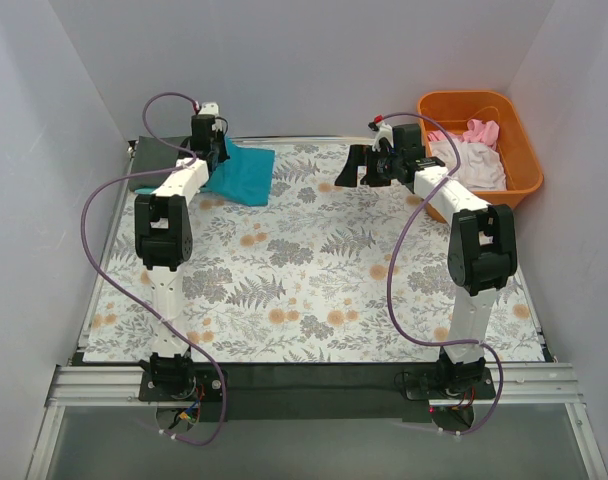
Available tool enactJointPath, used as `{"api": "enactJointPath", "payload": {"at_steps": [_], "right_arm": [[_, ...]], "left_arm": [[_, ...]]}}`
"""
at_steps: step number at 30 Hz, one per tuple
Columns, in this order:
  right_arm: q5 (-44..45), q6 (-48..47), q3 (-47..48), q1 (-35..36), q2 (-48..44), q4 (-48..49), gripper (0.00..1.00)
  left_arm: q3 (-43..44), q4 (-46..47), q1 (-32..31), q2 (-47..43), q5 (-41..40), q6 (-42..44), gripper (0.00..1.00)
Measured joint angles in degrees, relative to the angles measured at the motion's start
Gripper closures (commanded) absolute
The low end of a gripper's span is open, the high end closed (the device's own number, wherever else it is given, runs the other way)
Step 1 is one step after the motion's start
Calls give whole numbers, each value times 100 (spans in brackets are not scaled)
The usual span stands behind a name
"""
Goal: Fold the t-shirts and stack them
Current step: Neatly place the folded tshirt to the corner
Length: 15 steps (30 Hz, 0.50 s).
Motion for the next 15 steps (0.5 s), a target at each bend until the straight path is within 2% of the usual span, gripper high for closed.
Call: {"api": "enactJointPath", "payload": {"at_steps": [15], "right_arm": [[-133, 2, 0, -2, 4, 0, 2]], "left_arm": [[826, 396, 98, 116, -146, 671, 98]]}}
